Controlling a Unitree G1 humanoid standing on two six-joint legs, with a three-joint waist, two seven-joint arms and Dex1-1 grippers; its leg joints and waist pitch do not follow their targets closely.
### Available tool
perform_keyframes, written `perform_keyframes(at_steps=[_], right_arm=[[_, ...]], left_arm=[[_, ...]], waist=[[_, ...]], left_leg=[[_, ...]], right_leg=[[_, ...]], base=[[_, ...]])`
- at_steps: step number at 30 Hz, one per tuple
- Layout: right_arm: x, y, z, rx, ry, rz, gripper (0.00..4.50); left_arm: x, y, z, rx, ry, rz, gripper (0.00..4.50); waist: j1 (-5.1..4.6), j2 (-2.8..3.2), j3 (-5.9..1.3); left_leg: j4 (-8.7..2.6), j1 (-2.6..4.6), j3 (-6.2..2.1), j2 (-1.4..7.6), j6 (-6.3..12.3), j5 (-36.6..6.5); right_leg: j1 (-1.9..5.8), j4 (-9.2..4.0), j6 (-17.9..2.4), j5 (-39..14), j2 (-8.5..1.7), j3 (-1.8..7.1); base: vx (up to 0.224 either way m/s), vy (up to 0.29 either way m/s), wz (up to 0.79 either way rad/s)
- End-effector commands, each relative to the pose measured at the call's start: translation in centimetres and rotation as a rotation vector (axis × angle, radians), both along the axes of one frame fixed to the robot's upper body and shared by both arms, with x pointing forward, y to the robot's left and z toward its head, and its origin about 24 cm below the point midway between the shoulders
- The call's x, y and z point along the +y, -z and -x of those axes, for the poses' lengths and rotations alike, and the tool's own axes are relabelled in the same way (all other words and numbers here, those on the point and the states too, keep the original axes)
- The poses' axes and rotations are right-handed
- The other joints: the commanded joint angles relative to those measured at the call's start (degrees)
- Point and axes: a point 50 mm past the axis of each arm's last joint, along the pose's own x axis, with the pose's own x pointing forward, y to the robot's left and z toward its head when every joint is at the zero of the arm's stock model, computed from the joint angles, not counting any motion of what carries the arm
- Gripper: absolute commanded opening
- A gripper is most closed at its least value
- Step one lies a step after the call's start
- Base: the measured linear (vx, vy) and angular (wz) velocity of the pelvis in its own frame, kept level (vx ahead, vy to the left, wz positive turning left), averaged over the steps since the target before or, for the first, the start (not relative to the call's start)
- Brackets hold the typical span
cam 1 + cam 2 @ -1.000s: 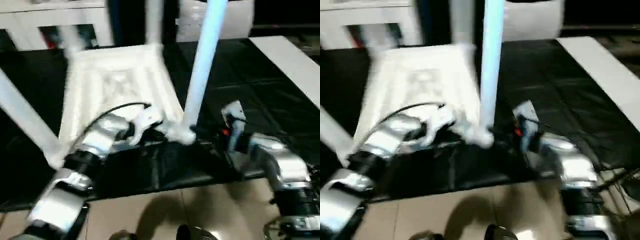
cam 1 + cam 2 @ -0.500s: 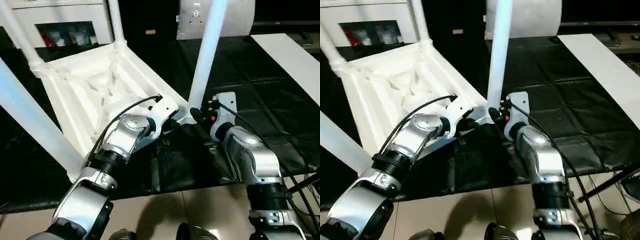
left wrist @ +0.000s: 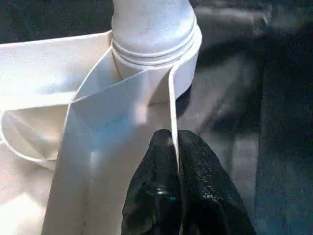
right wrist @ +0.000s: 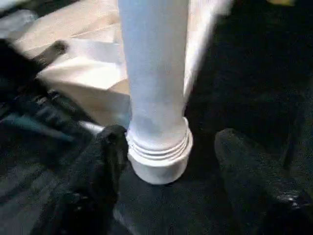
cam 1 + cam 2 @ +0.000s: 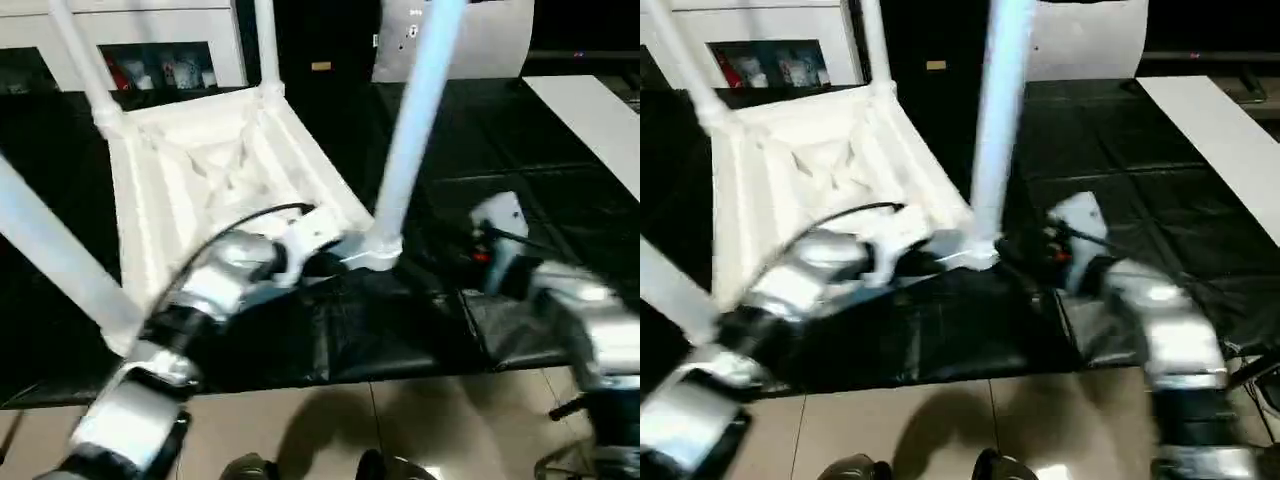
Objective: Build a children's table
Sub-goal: Rotate leg to tighten
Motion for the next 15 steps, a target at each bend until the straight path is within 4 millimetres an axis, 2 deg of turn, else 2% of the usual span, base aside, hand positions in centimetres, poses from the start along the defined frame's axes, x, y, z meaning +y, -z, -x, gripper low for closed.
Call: perform_keyframes(at_steps=[1, 3, 4, 5, 7, 9, 13, 14, 15], right_arm=[[0.7, -0.1, 0.5, -0.011, -0.087, -0.009, 3.47], [0.2, -0.3, 0.7, 0.007, -0.193, 0.012, 3.64], [0.1, -0.4, 0.7, 0.010, -0.219, 0.006, 3.83], [0.1, -0.5, 0.7, 0.012, -0.236, 0.001, 3.83], [0.2, -0.7, 0.7, 0.014, -0.287, 0.006, 3.99], [0.2, -0.6, 0.7, 0.010, -0.350, 0.050, 4.27], [0.5, -0.2, 0.8, 0.040, -0.440, 0.080, 4.27], [0.6, -0.2, 0.9, 0.057, -0.477, 0.053, 4.06], [0.8, -0.2, 1.0, 0.068, -0.509, 0.031, 3.93]], left_arm=[[-1.4, -1.5, 0.3, -0.070, 0.113, 0.015, 0.00], [-1.0, -1.5, 0.9, -0.065, 0.243, -0.009, 0.00], [-0.9, -1.5, 1.2, -0.056, 0.285, -0.010, 0.00], [-0.8, -1.6, 1.4, -0.050, 0.310, -0.011, 0.00], [-0.5, -1.6, 2.0, -0.047, 0.393, -0.010, 0.00], [-0.3, -1.7, 2.5, -0.043, 0.464, -0.021, 0.00], [-0.2, -1.9, 3.0, -0.048, 0.541, -0.031, 0.00], [-0.1, -1.9, 3.1, -0.048, 0.560, -0.039, 0.00], [0.0, -2.0, 3.2, -0.048, 0.578, -0.049, 0.00]], waist=[[0.38, -0.46, -5.50], [0.78, -0.83, -5.64], [1.28, -0.66, -5.70], [1.56, -0.62, -5.84], [1.75, -0.61, -5.87], [2.42, -0.65, -5.87], [3.20, -0.66, -5.84], [3.30, -0.90, -5.80], [3.63, -0.83, -5.87]], left_leg=[[-3.85, 0.51, -2.09, 4.56, 6.28, -4.42], [-3.88, 0.61, -2.20, 4.75, 6.10, -4.13], [-3.85, 0.63, -2.16, 4.83, 6.38, -4.08], [-3.86, 0.71, -2.25, 5.16, 6.41, -3.03], [-3.83, 0.62, -2.30, 5.39, 6.60, -2.21], [-3.82, 0.80, -2.14, 5.36, 6.22, -2.28], [-3.82, 0.73, -1.98, 5.44, 5.79, -2.11], [-3.88, 0.80, -1.96, 5.52, 5.80, -2.23], [-3.81, 0.75, -1.92, 5.44, 6.12, -2.29]], right_leg=[[4.52, -4.14, -2.49, -18.97, -5.97, 5.01], [4.45, -4.08, -2.20, -19.40, -5.92, 4.99], [4.41, -4.01, -2.05, -19.32, -6.07, 5.13], [4.30, -3.58, -2.67, -17.68, -6.10, 5.23], [4.20, -3.23, -3.39, -16.14, -6.11, 5.29], [4.06, -3.11, -4.07, -15.81, -6.31, 5.37], [4.08, -2.97, -4.39, -16.36, -6.32, 5.51], [4.05, -3.08, -4.31, -16.61, -6.36, 5.57], [4.12, -2.96, -4.32, -16.70, -6.35, 5.54]], base=[[0.000, 0.000, 0.00], [0.000, 0.000, 0.00], [0.000, 0.000, 0.00], [0.000, 0.000, 0.00], [0.000, 0.000, 0.00], [0.000, 0.000, 0.00], [0.000, 0.000, 0.00], [0.000, 0.000, 0.00], [0.000, 0.000, 0.00]])
